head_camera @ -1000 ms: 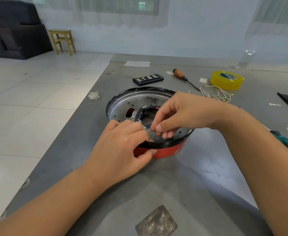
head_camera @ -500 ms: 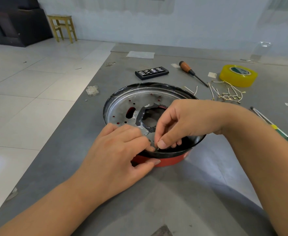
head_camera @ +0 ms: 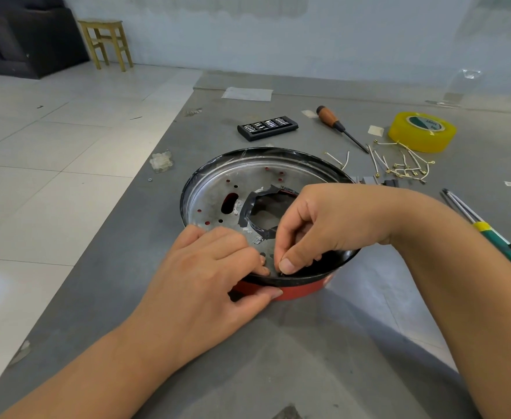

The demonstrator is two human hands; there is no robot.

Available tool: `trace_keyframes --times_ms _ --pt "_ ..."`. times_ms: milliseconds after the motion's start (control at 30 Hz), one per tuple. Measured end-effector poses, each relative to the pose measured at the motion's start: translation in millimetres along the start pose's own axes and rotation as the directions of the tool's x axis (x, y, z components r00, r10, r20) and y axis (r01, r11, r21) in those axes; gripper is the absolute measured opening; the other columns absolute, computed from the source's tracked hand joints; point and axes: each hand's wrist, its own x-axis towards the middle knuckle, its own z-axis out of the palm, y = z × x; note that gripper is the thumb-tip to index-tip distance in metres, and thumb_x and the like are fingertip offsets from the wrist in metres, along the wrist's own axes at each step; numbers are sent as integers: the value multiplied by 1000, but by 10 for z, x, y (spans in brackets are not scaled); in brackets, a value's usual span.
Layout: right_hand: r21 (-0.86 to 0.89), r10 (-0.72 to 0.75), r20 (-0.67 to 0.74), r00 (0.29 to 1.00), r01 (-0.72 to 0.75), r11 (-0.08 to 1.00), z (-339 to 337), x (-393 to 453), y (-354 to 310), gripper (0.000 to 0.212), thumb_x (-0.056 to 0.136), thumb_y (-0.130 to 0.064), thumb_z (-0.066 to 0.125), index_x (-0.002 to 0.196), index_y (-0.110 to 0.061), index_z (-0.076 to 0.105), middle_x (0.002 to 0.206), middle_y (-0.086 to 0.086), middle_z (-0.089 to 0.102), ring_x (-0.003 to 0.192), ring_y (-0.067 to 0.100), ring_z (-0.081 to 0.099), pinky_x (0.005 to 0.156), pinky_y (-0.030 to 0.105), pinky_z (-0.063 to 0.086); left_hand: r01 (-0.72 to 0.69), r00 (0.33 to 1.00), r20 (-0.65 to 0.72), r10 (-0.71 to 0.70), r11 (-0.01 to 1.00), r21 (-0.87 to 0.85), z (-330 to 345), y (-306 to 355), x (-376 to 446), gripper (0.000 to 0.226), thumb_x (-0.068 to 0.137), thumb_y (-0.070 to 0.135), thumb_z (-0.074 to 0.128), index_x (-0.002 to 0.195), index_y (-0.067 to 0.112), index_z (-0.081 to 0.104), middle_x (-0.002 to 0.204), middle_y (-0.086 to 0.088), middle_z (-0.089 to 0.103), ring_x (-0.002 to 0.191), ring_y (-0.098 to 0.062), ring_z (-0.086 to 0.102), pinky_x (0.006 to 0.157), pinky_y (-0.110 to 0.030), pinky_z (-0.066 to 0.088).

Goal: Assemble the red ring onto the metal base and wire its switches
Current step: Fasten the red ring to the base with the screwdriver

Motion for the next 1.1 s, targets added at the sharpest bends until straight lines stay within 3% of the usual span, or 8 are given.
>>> trace_keyframes --times_ms 200,333,433,567,833,933,1033,1100 --pt "3 -10 9 1000 10 1000 2 5 0 4 84 -25 83 88 -25 81 84 3 77 72 8 65 68 14 53 2 1000 16 -2 1000 6 -25 16 5 31 87 53 68 80 23 72 85 12 68 87 -17 69 78 -36 41" --pt "1 -12 19 1000 12 1000 -8 -6 -1 6 85 -26 82 90 -23 81 89 5 77 81 19 71 78 25 57 -2 1000 21 2 1000 11 -30 17 -2 31 87 52 67 80 23 72 85 11 68 87 -18 69 77 -38 41" --pt "-11 -2 11 1000 2 1000 5 -5 -15 4 84 -27 83 87 -25 80 84 1 77 74 10 68 70 15 54 -8 1000 17 8 1000 18 -23 11 -5 30 87 52 68 80 23 72 85 11 68 87 -17 69 77 -38 41" --pt "-49 17 3 1000 -17 999 34 9 -36 3 84 -29 82 86 -28 80 82 -1 76 72 6 66 70 18 52 -15 1000 8 15 999 32 -8 6 -5 31 87 52 70 79 22 71 84 10 68 86 -18 69 77 -38 41" --pt "-111 44 -21 999 -46 993 79 24 -72 6 84 -27 81 81 -27 76 65 -18 68 59 -6 58 54 6 42 -18 1000 0 18 999 33 -7 -4 -17 34 89 53 67 80 21 71 84 9 66 87 -18 67 78 -38 42" --pt "-112 66 -26 997 -68 991 86 35 -95 6 83 -28 82 80 -29 77 73 -10 73 63 -4 61 59 10 47 -23 1000 -11 24 999 34 -9 1 -19 34 88 53 68 79 21 71 83 9 66 86 -18 67 78 -37 41" --pt "-95 97 -28 995 -99 991 93 37 -116 6 82 -29 84 83 -28 78 85 4 76 70 7 63 68 23 53 -23 1000 -13 24 999 34 -18 13 -17 37 90 55 64 79 20 71 83 9 65 85 -18 67 78 -36 41" --pt "-91 101 -35 994 -104 990 98 36 -119 6 82 -28 84 83 -28 78 86 5 76 70 7 63 65 19 52 -22 1000 -12 22 999 31 -19 16 -18 38 91 55 64 80 20 71 84 9 66 86 -18 67 79 -38 42"
